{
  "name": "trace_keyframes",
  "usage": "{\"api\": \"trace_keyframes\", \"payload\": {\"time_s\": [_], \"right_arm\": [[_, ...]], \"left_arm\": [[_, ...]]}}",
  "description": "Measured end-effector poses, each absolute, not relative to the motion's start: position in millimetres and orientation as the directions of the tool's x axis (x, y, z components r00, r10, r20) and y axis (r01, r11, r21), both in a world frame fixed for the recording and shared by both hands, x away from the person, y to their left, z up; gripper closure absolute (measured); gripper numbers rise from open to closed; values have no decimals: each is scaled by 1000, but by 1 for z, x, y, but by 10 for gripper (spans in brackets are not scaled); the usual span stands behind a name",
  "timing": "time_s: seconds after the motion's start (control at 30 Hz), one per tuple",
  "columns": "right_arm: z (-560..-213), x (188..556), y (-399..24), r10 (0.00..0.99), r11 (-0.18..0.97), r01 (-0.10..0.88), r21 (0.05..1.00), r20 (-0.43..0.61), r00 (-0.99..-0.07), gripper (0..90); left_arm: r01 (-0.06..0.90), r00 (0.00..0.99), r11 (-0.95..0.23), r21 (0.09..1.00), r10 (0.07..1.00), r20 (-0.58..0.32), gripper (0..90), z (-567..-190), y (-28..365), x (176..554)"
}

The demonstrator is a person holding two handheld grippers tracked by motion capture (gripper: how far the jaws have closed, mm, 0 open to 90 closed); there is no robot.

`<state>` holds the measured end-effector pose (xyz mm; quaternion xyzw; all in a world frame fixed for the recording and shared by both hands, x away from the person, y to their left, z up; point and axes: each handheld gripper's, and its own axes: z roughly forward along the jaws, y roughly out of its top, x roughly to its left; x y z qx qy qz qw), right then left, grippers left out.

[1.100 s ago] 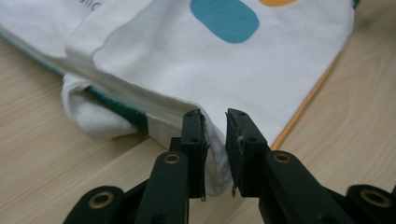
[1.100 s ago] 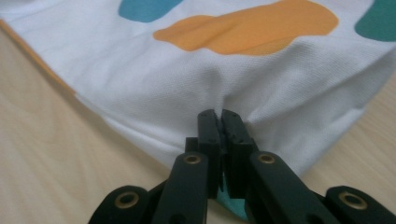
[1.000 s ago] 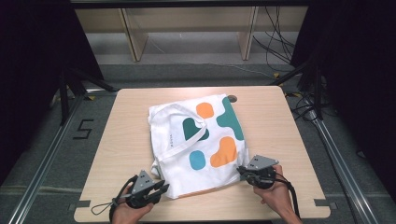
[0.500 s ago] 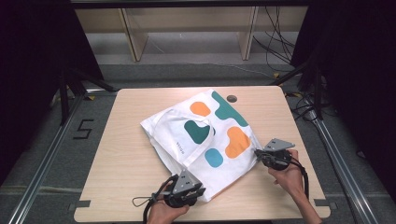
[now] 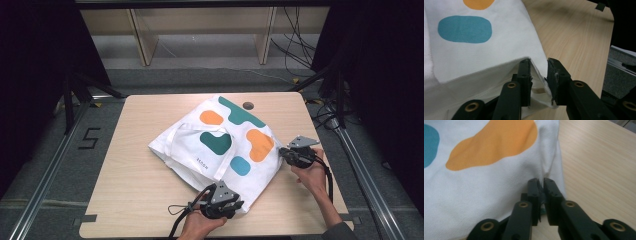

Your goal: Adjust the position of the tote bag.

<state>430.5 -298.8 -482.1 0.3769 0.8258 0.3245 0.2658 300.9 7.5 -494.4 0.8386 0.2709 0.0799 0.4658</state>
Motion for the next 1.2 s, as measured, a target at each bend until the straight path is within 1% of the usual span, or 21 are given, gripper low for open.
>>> {"api": "trace_keyframes", "payload": {"time_s": [0.03, 0.07, 0.13, 0.17, 0.2, 0.27, 0.3, 0.37, 0.4, 0.43, 0.47, 0.5, 0.53, 0.57, 0.6, 0.67, 0.73, 0.8, 0.97, 1.13, 1.2], "right_arm": [[-482, 430, -299, 795, 505, 450, 736, -194, -575, 825], [-481, 428, -298, 808, 488, 472, 735, -174, -563, 796], [-476, 427, -299, 823, 446, 469, 762, -144, -550, 713], [-473, 424, -299, 826, 443, 454, 773, -156, -541, 655], [-469, 419, -297, 832, 421, 457, 783, -133, -539, 584], [-467, 416, -296, 827, 414, 461, 785, -113, -551, 563], [-463, 407, -290, 819, 421, 457, 784, -111, -563, 510], [-461, 404, -287, 807, 432, 448, 783, -114, -579, 497], [-459, 400, -284, 806, 423, 446, 789, -103, -583, 493], [-457, 395, -279, 796, 419, 449, 789, -82, -600, 479], [-455, 386, -270, 775, 433, 445, 784, -71, -629, 452], [-455, 386, -270, 775, 433, 445, 784, -71, -629, 452], [-454, 379, -259, 747, 456, 423, 783, -79, -660, 426], [-454, 379, -259, 747, 456, 423, 783, -79, -660, 426], [-452, 372, -250, 736, 453, 426, 783, -59, -675, 412], [-452, 370, -245, 721, 459, 413, 787, -57, -691, 406], [-449, 359, -231, 695, 456, 415, 788, -24, -718, 387], [-448, 356, -227, 688, 458, 423, 782, -10, -726, 387], [-453, 340, -205, 626, 496, 382, 780, -17, -779, 366], [-456, 326, -179, 567, 526, 361, 770, -2, -824, 356], [-456, 325, -177, 552, 534, 350, 770, -4, -834, 356]], "left_arm": [[378, 841, -404, 833, 527, -127, 714, -494, 8, 300], [391, 838, -388, 835, 525, -149, 694, -493, 10, 299], [392, 845, -388, 834, 510, -160, 572, -488, 17, 296], [368, 855, -405, 837, 501, -134, 486, -486, 21, 294], [344, 857, -420, 840, 505, -99, 426, -480, 29, 290], [334, 857, -421, 843, 507, -87, 409, -478, 33, 289], [337, 858, -423, 841, 507, -89, 366, -475, 38, 288], [340, 849, -425, 839, 522, -80, 347, -472, 48, 290], [325, 842, -432, 841, 538, -49, 347, -471, 57, 293], [345, 820, -410, 844, 570, -58, 335, -471, 63, 294], [321, 807, -446, 836, 591, 5, 327, -468, 81, 300], [321, 807, -446, 836, 591, 5, 322, -468, 81, 300], [348, 768, -427, 834, 641, 7, 315, -467, 98, 302], [348, 768, -427, 834, 641, 7, 312, -467, 98, 302], [361, 726, -398, 843, 688, 14, 307, -468, 114, 304], [364, 710, -405, 839, 703, 31, 299, -468, 125, 307], [405, 669, -381, 831, 743, 16, 286, -473, 142, 310], [412, 656, -375, 831, 755, 15, 281, -475, 151, 312], [451, 618, -366, 814, 786, 11, 251, -482, 165, 311], [455, 598, -390, 801, 800, 49, 226, -483, 176, 313], [477, 582, -367, 798, 813, 26, 225, -485, 179, 314]]}}
